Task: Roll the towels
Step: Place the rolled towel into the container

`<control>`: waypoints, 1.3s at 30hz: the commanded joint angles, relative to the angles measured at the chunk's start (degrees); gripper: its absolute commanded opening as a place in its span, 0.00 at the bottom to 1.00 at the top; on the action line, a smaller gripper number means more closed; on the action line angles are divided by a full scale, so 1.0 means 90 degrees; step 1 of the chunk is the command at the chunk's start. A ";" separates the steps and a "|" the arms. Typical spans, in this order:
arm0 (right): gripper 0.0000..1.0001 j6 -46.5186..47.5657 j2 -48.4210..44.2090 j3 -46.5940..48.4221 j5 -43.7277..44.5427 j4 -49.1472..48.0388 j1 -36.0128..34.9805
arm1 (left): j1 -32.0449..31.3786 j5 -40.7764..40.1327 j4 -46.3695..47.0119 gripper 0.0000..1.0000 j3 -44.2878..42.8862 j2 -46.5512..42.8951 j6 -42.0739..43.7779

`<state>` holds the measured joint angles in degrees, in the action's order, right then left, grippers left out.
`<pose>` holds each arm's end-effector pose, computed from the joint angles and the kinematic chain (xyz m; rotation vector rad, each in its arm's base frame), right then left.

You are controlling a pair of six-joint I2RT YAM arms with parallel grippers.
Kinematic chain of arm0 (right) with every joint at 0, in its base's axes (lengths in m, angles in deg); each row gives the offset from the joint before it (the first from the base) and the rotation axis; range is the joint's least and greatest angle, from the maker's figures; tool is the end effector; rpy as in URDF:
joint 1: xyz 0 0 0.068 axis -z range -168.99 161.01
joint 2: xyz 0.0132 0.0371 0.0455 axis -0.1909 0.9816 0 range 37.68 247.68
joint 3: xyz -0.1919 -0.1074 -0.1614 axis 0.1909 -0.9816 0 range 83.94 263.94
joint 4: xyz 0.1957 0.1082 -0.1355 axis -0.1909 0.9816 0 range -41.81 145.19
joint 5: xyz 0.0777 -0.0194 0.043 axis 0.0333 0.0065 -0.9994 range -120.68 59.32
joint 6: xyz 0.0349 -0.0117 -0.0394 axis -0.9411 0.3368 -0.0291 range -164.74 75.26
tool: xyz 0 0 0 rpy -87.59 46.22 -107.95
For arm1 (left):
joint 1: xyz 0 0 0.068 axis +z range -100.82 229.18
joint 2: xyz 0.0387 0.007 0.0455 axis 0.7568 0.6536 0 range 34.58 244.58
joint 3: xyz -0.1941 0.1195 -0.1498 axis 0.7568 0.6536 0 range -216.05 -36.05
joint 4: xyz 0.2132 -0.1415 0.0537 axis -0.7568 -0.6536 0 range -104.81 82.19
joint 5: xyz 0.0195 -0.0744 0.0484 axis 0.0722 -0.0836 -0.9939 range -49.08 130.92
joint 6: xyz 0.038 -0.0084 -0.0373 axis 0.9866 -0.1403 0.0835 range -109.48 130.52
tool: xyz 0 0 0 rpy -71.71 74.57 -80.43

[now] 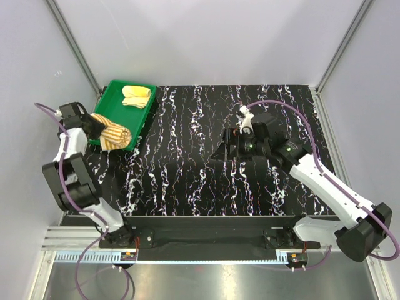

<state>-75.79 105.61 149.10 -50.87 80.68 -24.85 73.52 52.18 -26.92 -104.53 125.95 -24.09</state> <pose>0.2003 0.1601 0.3443 -0.3124 2.3190 1.0111 0.3274 0.1405 0.2645 -1.0460 2.0565 -0.3185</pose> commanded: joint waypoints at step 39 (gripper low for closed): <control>0.92 0.0735 0.1320 -0.0209 0.0270 -0.0426 0.0097 | -0.1640 -0.1975 0.4262 0.00 -0.2371 0.4055 -0.1857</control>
<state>-70.07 116.82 147.33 -48.18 79.26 -24.43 59.58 37.21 0.14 -126.17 160.75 -39.28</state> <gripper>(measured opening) 0.919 0.293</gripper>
